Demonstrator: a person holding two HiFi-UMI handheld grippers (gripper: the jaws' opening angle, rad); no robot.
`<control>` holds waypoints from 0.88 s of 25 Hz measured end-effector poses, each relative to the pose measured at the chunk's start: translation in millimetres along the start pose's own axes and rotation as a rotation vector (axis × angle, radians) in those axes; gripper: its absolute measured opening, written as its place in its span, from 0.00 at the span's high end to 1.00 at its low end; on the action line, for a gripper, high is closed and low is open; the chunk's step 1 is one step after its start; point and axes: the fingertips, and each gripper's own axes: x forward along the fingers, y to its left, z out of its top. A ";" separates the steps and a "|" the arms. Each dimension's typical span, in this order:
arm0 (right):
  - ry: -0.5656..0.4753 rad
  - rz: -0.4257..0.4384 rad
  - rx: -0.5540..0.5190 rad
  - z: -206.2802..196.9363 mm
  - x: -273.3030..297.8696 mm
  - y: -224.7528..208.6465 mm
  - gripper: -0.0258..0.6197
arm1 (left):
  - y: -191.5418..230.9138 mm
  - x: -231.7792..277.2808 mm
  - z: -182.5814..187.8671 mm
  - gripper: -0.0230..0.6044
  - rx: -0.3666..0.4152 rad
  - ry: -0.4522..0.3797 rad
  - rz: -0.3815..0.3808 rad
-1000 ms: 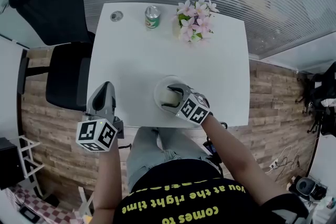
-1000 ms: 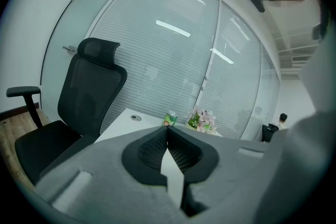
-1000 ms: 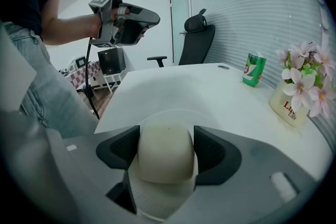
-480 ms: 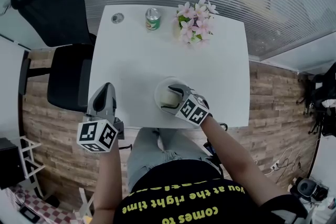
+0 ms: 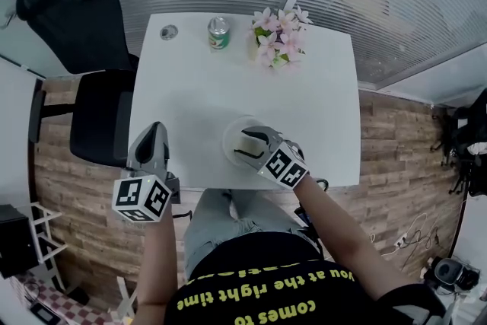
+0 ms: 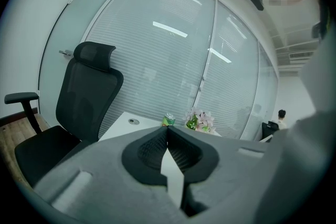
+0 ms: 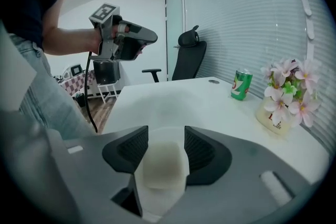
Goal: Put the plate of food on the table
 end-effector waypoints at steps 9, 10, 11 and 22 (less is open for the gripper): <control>-0.131 -0.119 0.001 29.1 -31.3 -22.2 0.95 | -9.3 9.7 15.9 0.96 0.025 -0.022 -0.022; -0.137 -0.123 0.011 29.8 -33.7 -23.0 0.95 | -10.0 10.5 18.1 0.96 0.028 -0.026 -0.024; -0.144 -0.128 0.020 30.7 -36.5 -24.0 0.95 | -10.8 11.3 20.0 0.96 0.032 -0.029 -0.026; -0.282 -0.296 0.090 61.4 -94.2 -54.6 0.95 | -25.4 18.3 36.4 0.96 0.062 -0.046 -0.056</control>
